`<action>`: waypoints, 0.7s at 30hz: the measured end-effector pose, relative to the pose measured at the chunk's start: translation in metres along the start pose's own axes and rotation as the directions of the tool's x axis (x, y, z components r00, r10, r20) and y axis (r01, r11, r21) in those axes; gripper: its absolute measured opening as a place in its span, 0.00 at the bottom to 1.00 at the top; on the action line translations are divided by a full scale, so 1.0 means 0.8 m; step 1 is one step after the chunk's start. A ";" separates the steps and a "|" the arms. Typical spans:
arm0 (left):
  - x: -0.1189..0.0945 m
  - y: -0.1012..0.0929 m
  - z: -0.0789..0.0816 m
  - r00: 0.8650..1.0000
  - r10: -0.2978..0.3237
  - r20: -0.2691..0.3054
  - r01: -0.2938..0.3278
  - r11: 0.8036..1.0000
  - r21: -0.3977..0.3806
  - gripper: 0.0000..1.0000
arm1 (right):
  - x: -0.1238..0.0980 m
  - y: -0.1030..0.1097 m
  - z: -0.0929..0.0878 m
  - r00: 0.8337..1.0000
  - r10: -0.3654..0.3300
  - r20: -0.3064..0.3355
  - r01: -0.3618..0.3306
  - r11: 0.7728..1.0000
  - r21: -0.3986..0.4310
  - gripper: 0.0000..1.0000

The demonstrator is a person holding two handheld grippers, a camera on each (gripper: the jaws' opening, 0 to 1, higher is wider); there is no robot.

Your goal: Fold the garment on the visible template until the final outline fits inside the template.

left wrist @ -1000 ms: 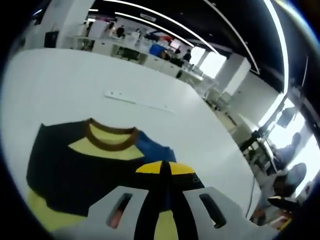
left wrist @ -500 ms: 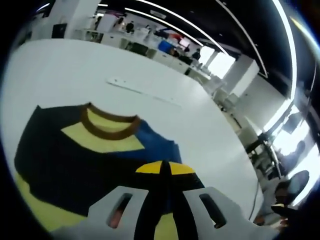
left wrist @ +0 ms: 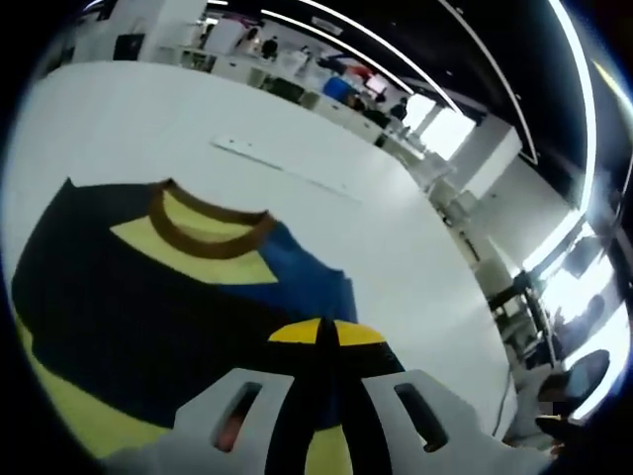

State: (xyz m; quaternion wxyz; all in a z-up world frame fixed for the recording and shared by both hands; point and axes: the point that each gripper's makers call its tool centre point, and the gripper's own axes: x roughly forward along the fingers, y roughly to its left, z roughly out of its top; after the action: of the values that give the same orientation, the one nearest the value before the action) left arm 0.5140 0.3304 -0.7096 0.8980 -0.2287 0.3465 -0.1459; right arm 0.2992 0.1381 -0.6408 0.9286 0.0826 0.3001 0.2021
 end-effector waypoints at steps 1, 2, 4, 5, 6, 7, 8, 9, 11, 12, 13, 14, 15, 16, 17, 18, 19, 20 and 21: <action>0.001 0.000 -0.001 1.000 0.002 0.000 -0.002 1.000 -0.003 0.00 | -0.001 -0.002 -0.001 1.000 -0.001 -0.002 0.001 1.000 0.001 0.92; 0.002 0.000 -0.002 1.000 0.004 0.001 -0.004 1.000 -0.003 0.00 | -0.001 -0.002 -0.001 1.000 -0.001 -0.003 0.001 1.000 0.001 0.92; 0.004 0.000 -0.004 1.000 0.004 0.000 -0.004 1.000 -0.004 0.00 | -0.002 -0.004 -0.002 1.000 -0.003 -0.004 0.003 1.000 0.002 0.92; 0.005 0.000 -0.006 1.000 0.004 0.001 -0.004 1.000 0.001 0.00 | -0.003 -0.006 -0.003 1.000 -0.004 -0.006 0.004 1.000 0.004 0.92; 0.006 0.001 -0.007 1.000 0.006 0.000 -0.006 1.000 0.006 0.00 | -0.003 -0.007 -0.004 1.000 -0.005 -0.008 0.005 1.000 0.006 0.92; 0.007 0.001 -0.008 1.000 0.007 0.001 -0.007 1.000 0.007 0.00 | -0.004 -0.009 -0.005 1.000 -0.006 -0.009 0.006 1.000 0.006 0.92; 0.007 0.001 -0.008 1.000 0.006 0.001 -0.006 1.000 0.006 0.00 | -0.004 -0.009 -0.005 1.000 -0.007 -0.010 0.007 1.000 0.007 0.92; 0.008 0.001 -0.009 1.000 0.005 0.003 -0.005 1.000 0.003 0.00 | -0.004 -0.010 -0.006 1.000 -0.007 -0.011 0.007 1.000 0.007 0.92; 0.010 0.001 -0.010 1.000 0.005 0.002 -0.005 1.000 0.002 0.00 | -0.004 -0.011 -0.007 1.000 -0.007 -0.013 0.007 1.000 0.009 0.92; 0.010 0.001 -0.011 1.000 0.006 0.001 -0.006 1.000 0.002 0.00 | -0.004 -0.012 -0.008 1.000 -0.007 -0.015 0.007 1.000 0.009 0.92; 0.012 0.001 -0.012 1.000 0.006 0.000 -0.006 1.000 0.000 0.00 | -0.004 -0.013 -0.008 1.000 -0.008 -0.017 0.008 1.000 0.009 0.92; 0.013 0.002 -0.013 1.000 0.007 -0.001 -0.007 1.000 -0.003 0.00 | -0.004 -0.013 -0.008 1.000 -0.007 -0.016 0.007 1.000 0.010 0.92; 0.013 0.002 -0.014 1.000 0.006 -0.002 -0.006 1.000 -0.004 0.00 | -0.004 -0.014 -0.008 1.000 -0.006 -0.016 0.006 1.000 0.010 0.92; 0.014 0.002 -0.014 1.000 0.004 -0.002 -0.004 1.000 -0.004 0.00 | -0.004 -0.014 -0.008 1.000 -0.006 -0.015 0.006 1.000 0.011 0.92; 0.015 0.002 -0.015 1.000 0.004 -0.003 -0.004 1.000 -0.005 0.00 | -0.004 -0.015 -0.008 1.000 -0.006 -0.016 0.006 1.000 0.011 0.92; 0.015 0.002 -0.016 1.000 0.004 -0.003 -0.004 1.000 -0.004 0.00 | -0.004 -0.016 -0.008 1.000 -0.006 -0.016 0.006 1.000 0.011 0.92; 0.016 0.002 -0.016 1.000 0.004 -0.003 -0.004 1.000 -0.005 0.00 | -0.003 -0.016 -0.008 1.000 -0.006 -0.016 0.006 1.000 0.011 0.92; 0.016 0.002 -0.017 1.000 0.003 -0.003 -0.003 1.000 -0.005 0.00 | -0.003 -0.017 -0.008 1.000 -0.006 -0.016 0.006 1.000 0.012 0.92; 0.017 0.002 -0.018 1.000 -0.002 -0.004 0.001 1.000 -0.007 0.00 | -0.003 -0.017 -0.009 1.000 -0.006 -0.016 0.006 1.000 0.013 0.92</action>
State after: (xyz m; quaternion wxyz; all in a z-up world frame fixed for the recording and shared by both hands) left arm 0.5140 0.3215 -0.7274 0.8963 -0.2317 0.3488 -0.1459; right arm 0.2975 0.1247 -0.6487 0.9262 0.0862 0.3090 0.1982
